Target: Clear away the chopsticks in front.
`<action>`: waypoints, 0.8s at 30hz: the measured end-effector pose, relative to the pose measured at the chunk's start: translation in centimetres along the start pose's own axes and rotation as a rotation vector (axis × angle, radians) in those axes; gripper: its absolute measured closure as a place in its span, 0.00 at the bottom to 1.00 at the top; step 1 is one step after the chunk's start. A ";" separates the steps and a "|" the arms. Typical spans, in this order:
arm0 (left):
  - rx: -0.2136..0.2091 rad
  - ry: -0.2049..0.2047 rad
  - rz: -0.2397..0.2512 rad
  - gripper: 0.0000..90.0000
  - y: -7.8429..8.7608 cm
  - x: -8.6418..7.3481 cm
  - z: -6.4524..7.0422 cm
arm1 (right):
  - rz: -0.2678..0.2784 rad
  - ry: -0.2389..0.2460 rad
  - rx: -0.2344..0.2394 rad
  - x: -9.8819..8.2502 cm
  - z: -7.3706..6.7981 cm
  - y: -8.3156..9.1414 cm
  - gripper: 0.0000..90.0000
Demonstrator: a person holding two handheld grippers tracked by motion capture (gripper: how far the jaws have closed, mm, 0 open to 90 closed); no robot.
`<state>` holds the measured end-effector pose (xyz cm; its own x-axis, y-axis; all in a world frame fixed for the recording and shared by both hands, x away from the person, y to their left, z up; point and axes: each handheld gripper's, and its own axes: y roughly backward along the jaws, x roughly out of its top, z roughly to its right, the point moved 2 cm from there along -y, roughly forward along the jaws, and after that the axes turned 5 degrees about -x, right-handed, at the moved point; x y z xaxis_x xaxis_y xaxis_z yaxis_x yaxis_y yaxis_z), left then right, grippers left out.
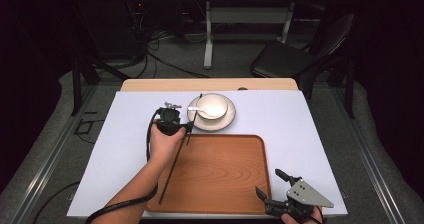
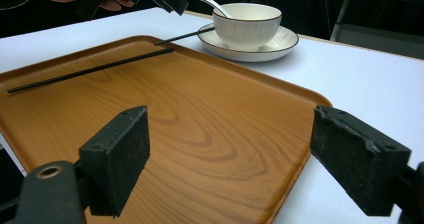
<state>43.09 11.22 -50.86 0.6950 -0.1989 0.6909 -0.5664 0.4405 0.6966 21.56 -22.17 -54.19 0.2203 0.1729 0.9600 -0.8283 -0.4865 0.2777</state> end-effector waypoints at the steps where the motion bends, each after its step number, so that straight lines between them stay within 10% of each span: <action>1: 0.007 -0.003 -0.004 0.50 -0.2 0.0 0.0 | 0.000 0.001 0.000 0.0 0.0 0.0 0.18; 10: 0.017 -0.002 -0.021 0.40 -1.6 0.2 0.5 | -0.002 -0.001 0.002 0.0 0.0 0.0 0.18; 24: 0.003 0.038 -0.089 0.67 -3.6 -0.4 0.1 | -0.002 -0.002 0.007 0.0 0.0 0.0 0.18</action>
<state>44.82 9.65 -53.70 0.7591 -0.2033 0.6184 -0.5031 0.4198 0.7555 21.56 -22.21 -54.20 0.2236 0.1720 0.9594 -0.8242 -0.4921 0.2803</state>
